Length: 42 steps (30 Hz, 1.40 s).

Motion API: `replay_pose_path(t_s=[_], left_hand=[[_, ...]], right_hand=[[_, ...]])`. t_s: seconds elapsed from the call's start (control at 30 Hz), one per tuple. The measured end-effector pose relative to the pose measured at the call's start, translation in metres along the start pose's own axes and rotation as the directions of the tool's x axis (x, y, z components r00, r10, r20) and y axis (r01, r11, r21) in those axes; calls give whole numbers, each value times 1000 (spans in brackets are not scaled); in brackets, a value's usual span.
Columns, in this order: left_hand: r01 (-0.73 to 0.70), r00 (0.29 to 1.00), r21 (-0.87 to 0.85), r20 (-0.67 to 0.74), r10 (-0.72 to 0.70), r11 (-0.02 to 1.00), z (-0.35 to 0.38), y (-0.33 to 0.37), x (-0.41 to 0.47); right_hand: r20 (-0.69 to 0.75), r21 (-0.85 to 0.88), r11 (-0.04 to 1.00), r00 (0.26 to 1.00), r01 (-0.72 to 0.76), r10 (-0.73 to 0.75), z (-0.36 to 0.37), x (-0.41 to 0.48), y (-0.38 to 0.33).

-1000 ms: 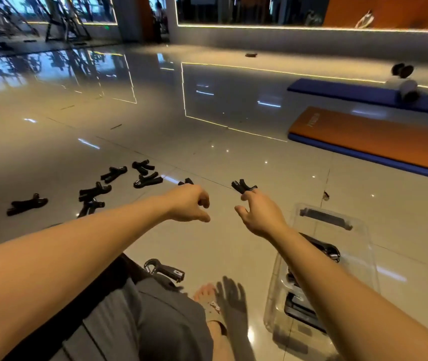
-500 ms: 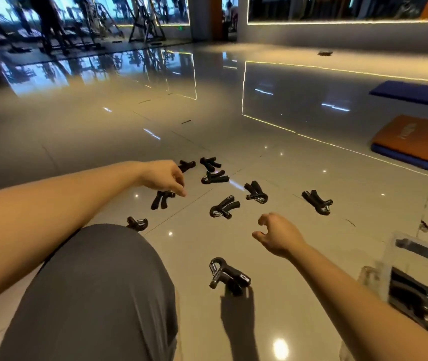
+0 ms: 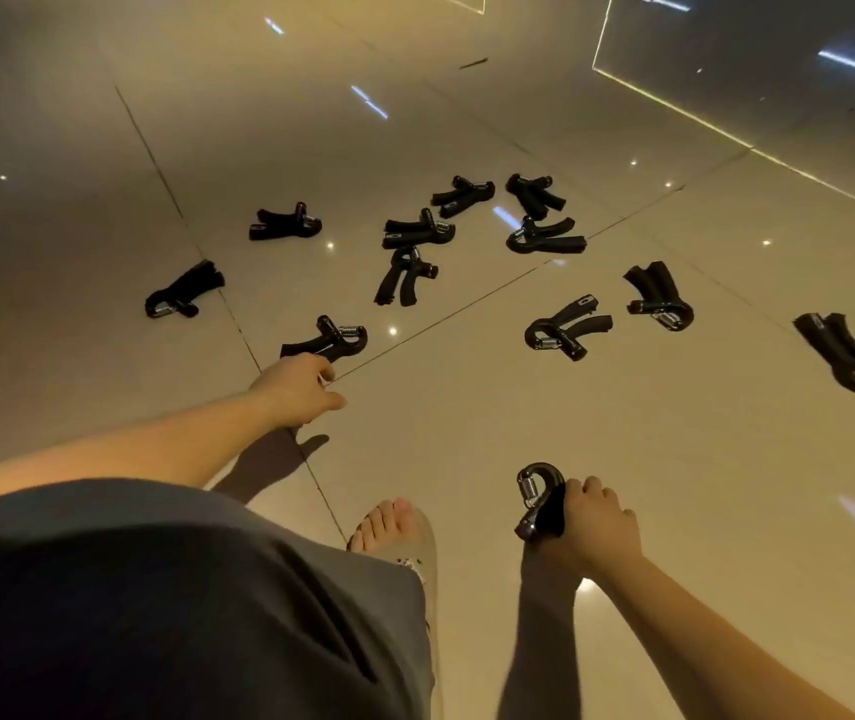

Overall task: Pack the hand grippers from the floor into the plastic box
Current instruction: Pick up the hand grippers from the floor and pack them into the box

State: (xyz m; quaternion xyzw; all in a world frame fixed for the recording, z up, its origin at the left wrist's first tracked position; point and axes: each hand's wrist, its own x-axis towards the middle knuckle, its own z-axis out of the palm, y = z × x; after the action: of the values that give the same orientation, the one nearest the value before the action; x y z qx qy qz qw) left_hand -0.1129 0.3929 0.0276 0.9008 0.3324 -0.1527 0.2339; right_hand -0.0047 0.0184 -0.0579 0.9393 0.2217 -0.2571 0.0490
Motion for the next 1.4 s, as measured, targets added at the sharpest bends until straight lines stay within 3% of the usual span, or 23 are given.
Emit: replay_pose_path(t_s=[0.2, 0.43, 0.6, 0.8, 0.93, 1.07, 1.4], left_hand=[[15, 1000, -32, -22, -16, 999, 17, -20, 48], [64, 972, 33, -228, -55, 997, 13, -44, 114], [144, 976, 96, -181, -125, 985, 28, -63, 150], [145, 956, 41, -262, -129, 989, 43, -55, 152], [28, 961, -67, -275, -45, 997, 41, -31, 140], [-184, 949, -107, -278, 148, 977, 25, 28, 114], [-574, 792, -33, -276, 544, 818, -70, 233, 0]], right_hand=[[-106, 65, 997, 994, 31, -24, -5, 51, -16], [-186, 116, 990, 981, 77, -55, -38, 118, -67], [-226, 135, 989, 974, 65, -33, -51, 146, -81], [-191, 119, 992, 981, 37, -14, -59, 144, -82], [-187, 141, 990, 982, 22, 5, -68, 129, -71], [-267, 139, 990, 963, 21, 17, -97, 102, -37], [-466, 178, 981, 872, -76, 152, -222, -42, 92]])
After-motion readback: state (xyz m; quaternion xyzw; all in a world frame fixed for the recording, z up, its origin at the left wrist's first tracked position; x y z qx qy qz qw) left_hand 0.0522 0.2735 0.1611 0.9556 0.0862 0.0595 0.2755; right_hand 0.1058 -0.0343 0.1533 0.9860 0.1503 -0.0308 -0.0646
